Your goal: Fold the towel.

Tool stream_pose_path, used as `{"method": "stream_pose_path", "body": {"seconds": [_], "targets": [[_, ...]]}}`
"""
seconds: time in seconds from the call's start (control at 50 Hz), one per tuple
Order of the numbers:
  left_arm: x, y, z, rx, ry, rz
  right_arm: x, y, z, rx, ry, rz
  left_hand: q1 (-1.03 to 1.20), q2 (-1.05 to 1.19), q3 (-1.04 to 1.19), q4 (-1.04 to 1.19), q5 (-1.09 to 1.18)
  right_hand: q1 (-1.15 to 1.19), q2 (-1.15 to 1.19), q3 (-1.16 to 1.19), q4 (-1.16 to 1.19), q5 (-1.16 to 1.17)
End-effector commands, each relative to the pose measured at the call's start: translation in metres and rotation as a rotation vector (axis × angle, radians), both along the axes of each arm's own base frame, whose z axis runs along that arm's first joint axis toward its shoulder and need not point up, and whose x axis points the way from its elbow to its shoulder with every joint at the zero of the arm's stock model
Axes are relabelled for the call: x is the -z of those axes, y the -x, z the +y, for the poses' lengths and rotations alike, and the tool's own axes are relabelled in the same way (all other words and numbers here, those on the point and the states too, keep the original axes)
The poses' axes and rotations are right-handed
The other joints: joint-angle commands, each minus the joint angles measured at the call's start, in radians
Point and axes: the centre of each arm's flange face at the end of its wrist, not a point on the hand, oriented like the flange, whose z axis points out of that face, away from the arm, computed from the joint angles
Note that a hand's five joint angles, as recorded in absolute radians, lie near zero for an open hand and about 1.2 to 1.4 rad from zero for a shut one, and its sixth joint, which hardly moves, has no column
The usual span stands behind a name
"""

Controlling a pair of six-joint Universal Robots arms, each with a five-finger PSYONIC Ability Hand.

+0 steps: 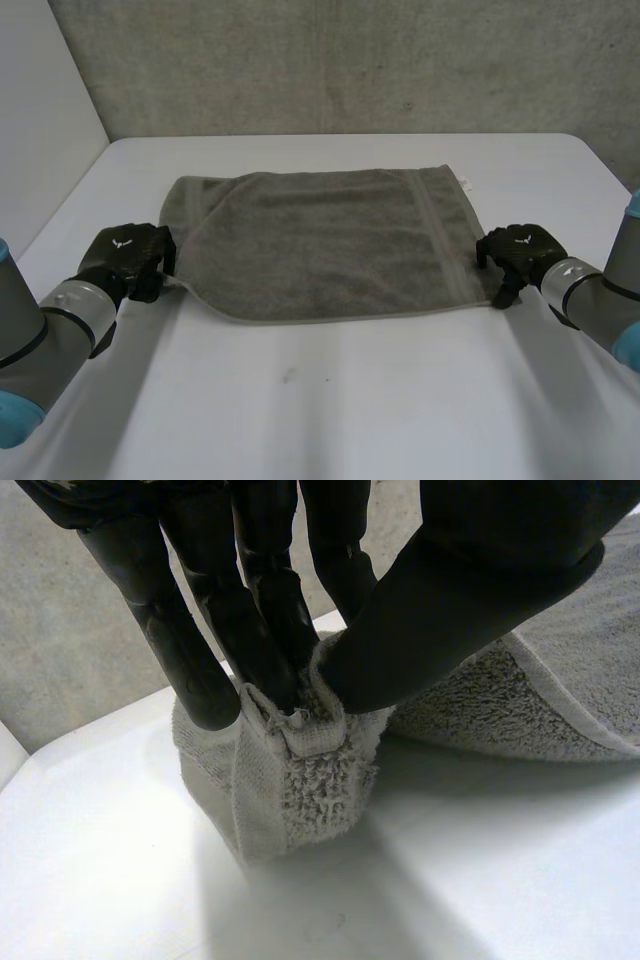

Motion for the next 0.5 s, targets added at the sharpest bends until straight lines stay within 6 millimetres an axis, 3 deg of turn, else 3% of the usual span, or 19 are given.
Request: {"method": "stream_pose_path", "body": {"seconds": [0.02, 0.5], "targets": [[0.001, 0.001, 0.0, 0.002, -0.001, 0.0, 0.0, -0.003, -0.008, -0.005, 0.018, -0.001, 0.207, 0.179, 0.179, 0.177, 0.187, 0.011, 0.14, 0.105, 0.103, 0.122], [0.005, 0.001, -0.001, 0.002, -0.013, -0.002, 0.001, -0.009, -0.029, 0.047, 0.044, -0.043, 0.207, 0.179, 0.179, 0.177, 0.187, 0.199, 0.328, 0.293, 0.291, 0.31]]}}
